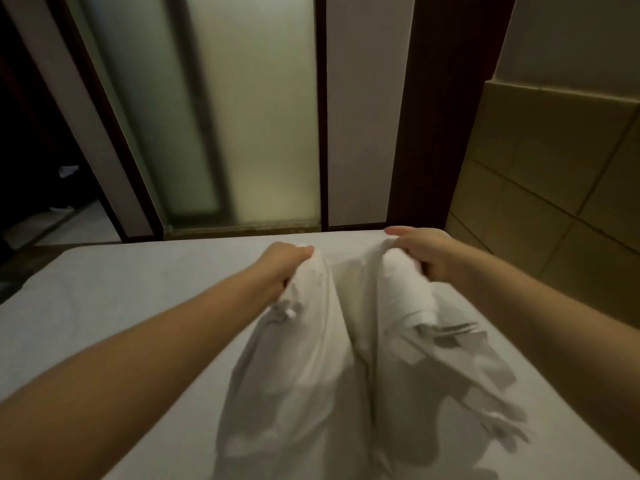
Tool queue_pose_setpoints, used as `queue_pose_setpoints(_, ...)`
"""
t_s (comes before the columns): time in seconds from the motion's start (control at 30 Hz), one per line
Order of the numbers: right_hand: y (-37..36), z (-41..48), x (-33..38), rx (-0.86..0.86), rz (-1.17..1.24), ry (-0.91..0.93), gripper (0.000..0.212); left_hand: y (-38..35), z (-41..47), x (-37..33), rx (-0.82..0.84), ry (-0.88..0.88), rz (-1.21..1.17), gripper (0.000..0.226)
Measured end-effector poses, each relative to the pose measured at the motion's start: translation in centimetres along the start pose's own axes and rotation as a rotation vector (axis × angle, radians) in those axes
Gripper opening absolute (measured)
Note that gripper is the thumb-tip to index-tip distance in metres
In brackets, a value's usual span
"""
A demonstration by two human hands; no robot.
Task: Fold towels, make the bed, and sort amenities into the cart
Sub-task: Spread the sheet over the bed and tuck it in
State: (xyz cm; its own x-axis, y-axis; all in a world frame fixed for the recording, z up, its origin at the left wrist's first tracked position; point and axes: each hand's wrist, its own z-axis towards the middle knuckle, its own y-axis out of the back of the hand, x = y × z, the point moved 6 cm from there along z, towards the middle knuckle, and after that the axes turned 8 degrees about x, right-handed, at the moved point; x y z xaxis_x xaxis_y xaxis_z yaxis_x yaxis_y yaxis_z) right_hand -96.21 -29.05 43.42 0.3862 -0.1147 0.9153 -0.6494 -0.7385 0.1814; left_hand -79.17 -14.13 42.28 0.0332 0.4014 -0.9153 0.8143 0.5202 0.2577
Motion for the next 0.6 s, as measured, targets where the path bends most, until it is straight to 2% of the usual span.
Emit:
queue_pose_setpoints(0.1,-5.4,-1.2,0.6,0.017,0.148,0.075,0.022,-0.9,-0.9,-1.6,-0.047,-0.224,0.117,0.02)
queue_pose_setpoints(0.23,-9.2,-1.9,1.7,0.004,0.359,0.079,0.013,1.2,-2.0,-2.6,-0.145,-0.362,0.168,0.029)
queue_pose_setpoints(0.33,-10.3,-2.3,2.6,-0.018,0.432,0.124,0.015,2.4,-2.9,-3.6,-0.044,-0.414,0.216,0.027)
queue_pose_setpoints(0.4,-11.0,-2.3,2.8,-0.041,0.47,0.161,0.02,2.7,-3.4,-4.3,0.09,-0.372,0.362,0.027)
queue_pose_setpoints(0.47,-11.9,-2.1,3.0,-0.079,0.479,0.193,0.024,2.9,-4.1,-4.9,0.149,-0.365,0.612,0.051)
queue_pose_setpoints(0.53,-12.8,-1.9,3.0,-0.118,0.464,0.197,0.019,3.2,-4.6,-4.9,0.127,-0.43,0.848,0.074)
queue_pose_setpoints(0.6,-14.0,-1.8,2.9,-0.108,0.47,0.202,0.02,3.8,-4.3,-3.7,0.065,-0.471,0.983,0.081)
